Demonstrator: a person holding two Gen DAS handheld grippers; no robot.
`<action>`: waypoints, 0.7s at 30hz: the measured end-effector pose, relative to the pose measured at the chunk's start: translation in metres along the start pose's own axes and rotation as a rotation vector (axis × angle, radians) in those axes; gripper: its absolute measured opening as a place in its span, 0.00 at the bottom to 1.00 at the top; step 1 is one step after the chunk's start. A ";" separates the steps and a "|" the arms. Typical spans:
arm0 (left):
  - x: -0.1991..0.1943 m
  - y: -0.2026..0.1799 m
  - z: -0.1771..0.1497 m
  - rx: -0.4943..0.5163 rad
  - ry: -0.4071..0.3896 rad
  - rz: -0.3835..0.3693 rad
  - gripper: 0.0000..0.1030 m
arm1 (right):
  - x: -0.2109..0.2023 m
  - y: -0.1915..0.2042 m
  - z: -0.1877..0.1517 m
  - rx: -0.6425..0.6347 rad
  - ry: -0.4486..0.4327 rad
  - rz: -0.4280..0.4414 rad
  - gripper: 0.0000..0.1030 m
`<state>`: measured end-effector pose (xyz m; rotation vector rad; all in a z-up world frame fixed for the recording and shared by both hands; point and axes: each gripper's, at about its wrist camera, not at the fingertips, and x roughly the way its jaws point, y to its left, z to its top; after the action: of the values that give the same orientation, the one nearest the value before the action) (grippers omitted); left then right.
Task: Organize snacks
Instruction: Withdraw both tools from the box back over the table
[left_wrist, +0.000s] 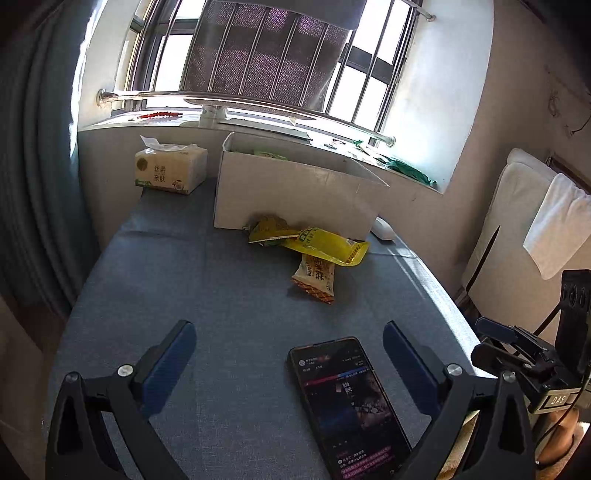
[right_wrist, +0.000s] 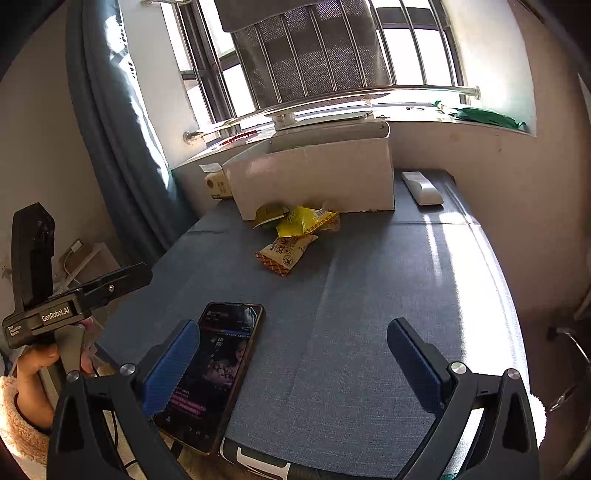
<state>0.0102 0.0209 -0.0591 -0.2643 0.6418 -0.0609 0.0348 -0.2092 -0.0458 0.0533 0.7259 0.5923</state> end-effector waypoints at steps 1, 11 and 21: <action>0.002 0.000 0.000 0.001 0.007 0.002 1.00 | 0.001 0.000 0.001 -0.001 -0.002 -0.002 1.00; 0.005 0.004 -0.003 -0.013 0.029 0.007 1.00 | 0.012 0.005 -0.007 0.005 0.036 0.026 1.00; 0.005 0.001 -0.003 0.005 0.034 0.009 1.00 | 0.010 0.011 -0.007 -0.026 0.031 0.015 1.00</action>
<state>0.0125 0.0203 -0.0643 -0.2557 0.6762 -0.0584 0.0309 -0.1955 -0.0548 0.0255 0.7484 0.6175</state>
